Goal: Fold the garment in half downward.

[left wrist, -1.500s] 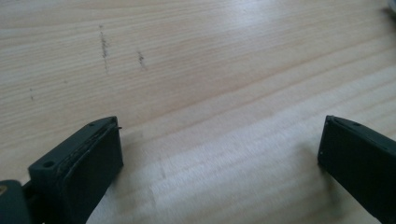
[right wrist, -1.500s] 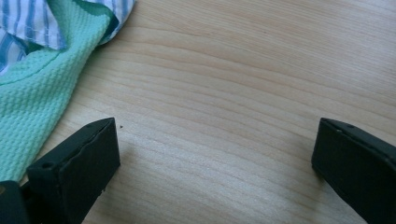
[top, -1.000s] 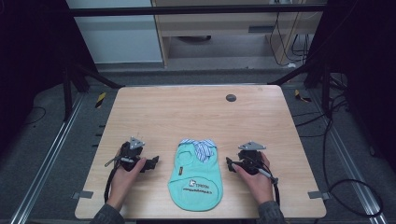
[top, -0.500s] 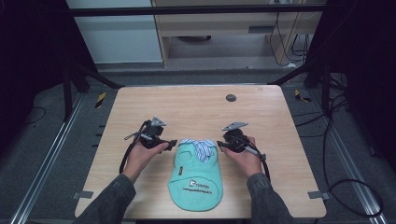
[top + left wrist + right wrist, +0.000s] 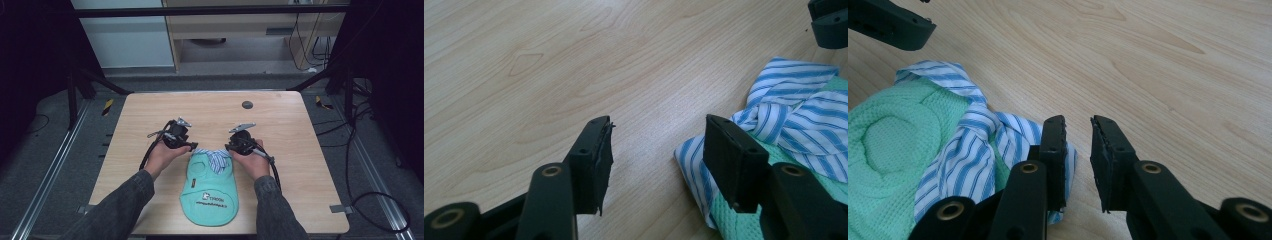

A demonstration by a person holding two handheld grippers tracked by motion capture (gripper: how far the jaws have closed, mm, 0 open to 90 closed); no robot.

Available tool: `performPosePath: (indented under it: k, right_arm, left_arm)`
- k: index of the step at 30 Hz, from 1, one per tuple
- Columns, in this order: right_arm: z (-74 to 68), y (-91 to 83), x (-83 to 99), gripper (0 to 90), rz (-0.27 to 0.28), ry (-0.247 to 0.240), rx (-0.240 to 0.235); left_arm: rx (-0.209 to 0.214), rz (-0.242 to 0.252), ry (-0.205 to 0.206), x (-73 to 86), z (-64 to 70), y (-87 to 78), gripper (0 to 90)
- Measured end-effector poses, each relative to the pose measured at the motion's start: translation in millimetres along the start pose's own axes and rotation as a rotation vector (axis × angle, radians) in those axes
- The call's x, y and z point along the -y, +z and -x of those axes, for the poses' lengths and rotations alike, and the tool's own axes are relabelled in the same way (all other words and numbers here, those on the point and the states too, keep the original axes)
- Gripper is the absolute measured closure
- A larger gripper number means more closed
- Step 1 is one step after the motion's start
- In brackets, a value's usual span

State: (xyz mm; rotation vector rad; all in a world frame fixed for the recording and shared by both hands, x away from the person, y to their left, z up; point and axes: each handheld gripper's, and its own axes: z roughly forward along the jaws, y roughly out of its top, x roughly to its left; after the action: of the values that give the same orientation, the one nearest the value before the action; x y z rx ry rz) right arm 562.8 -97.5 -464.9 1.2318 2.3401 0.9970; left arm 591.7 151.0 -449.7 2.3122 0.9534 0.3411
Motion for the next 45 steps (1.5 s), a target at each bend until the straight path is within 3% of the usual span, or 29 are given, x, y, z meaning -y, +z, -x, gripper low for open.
performPosePath:
  k: [3,17,27,32,37,45]
  right_arm:
    - [0.9,3.0,-1.0,73.3,-0.011,0.013,0.001]
    - [-2.6,17.4,4.0,64.1,-0.082,-0.005,-0.025]
    - [-5.2,23.5,5.0,59.8,-0.125,-0.016,-0.045]
    - [-4.8,25.4,5.3,59.6,-0.131,-0.018,-0.052]
    - [-5.8,25.3,4.9,66.1,-0.137,-0.037,-0.07]
    - [-9.8,24.3,4.8,81.4,-0.141,-0.087,-0.104]
  left_arm:
    - [0.008,-0.034,0.019,-2.3,1.6,5.8,45.6]
    - [0.036,-0.079,0.039,4.3,9.9,23.3,50.0]
    - [0.065,-0.102,0.031,9.8,11.5,28.8,46.6]
    - [0.076,-0.092,0.022,11.5,11.1,29.9,46.1]
    - [0.091,-0.081,0.041,13.3,11.9,29.2,49.0]
    - [0.136,-0.069,0.053,19.2,19.4,24.8,71.8]
